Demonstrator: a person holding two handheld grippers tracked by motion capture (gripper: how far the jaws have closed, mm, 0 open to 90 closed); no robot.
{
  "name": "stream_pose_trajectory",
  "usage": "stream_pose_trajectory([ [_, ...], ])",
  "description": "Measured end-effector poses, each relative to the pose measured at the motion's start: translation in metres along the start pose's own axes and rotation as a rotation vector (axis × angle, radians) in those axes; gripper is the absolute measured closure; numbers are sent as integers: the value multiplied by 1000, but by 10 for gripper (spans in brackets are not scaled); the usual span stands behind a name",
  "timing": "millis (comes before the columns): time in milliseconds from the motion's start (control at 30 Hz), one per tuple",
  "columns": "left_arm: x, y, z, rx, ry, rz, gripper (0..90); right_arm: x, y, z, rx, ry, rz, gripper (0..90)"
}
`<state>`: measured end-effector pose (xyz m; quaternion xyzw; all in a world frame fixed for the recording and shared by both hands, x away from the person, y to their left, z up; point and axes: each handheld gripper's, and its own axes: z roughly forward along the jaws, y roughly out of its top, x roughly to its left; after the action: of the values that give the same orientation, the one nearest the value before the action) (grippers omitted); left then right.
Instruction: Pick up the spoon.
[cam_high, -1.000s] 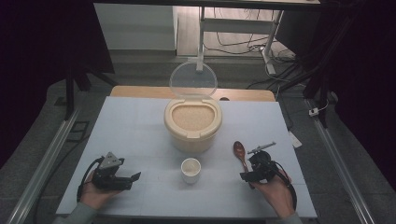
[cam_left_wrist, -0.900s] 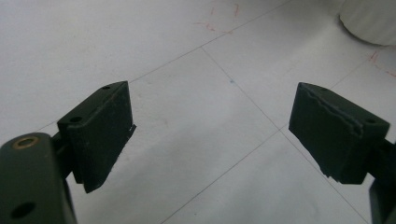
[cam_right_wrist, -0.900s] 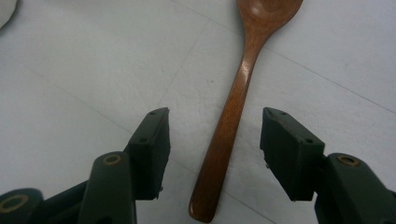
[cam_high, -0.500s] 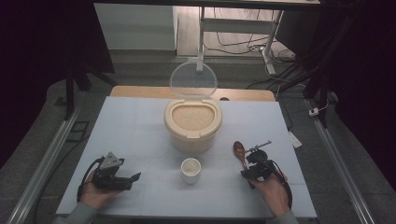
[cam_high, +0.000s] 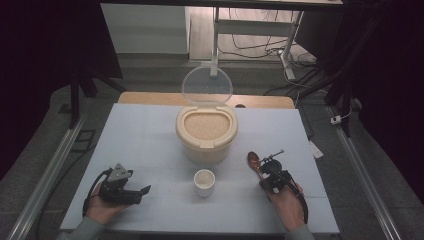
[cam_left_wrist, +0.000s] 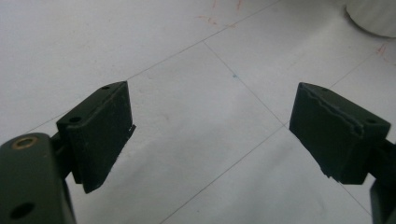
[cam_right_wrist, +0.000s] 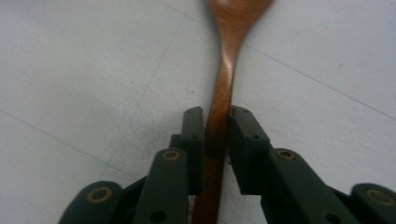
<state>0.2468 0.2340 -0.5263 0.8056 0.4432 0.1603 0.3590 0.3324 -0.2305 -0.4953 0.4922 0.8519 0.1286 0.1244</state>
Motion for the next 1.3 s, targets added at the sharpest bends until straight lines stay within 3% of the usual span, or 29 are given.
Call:
stream_pose_trajectory([
  [267,0,-1,1,6,3,3,131,-2,1,0,3,13,2,790],
  [533,0,-1,1,9,7,4,131,-10,-3,-2,-22,67,-13,793],
  [967,1,-2,1,12,10,4,131,-24,-7,-18,-108,148,-4,794],
  [1133,1,-2,2,14,10,5,131,-31,-10,-30,-155,182,-25,794],
  [1300,1,-2,2,14,9,4,131,-34,-13,-43,-210,249,-78,794],
])
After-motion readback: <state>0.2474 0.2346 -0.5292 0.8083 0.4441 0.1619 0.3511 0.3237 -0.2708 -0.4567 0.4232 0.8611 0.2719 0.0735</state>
